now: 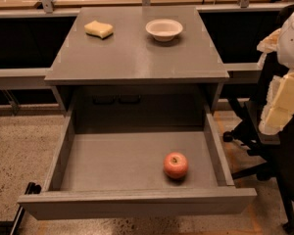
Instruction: Pick apple from top drawer and place on counter
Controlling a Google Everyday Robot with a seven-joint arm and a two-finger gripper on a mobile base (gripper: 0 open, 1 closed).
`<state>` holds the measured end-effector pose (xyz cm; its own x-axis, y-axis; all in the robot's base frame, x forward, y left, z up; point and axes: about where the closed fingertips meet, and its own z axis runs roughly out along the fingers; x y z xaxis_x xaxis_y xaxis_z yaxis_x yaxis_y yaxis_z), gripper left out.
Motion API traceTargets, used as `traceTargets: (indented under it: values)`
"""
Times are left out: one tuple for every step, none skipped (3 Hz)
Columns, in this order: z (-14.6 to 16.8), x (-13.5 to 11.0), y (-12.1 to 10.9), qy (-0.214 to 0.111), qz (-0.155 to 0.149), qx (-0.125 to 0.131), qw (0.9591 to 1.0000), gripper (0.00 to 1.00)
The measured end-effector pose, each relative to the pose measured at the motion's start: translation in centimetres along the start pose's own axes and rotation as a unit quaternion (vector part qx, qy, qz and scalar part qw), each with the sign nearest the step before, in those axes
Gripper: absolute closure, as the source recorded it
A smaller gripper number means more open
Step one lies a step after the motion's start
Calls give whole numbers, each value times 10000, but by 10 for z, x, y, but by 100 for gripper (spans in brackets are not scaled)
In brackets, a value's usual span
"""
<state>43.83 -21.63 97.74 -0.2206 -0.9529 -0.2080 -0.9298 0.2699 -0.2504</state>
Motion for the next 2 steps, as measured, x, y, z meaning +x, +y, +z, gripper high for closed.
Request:
traceTargets:
  values:
    - [0,0,0,0,0,1,10000,0]
    - [14,1,0,-184,48,23,9998,0]
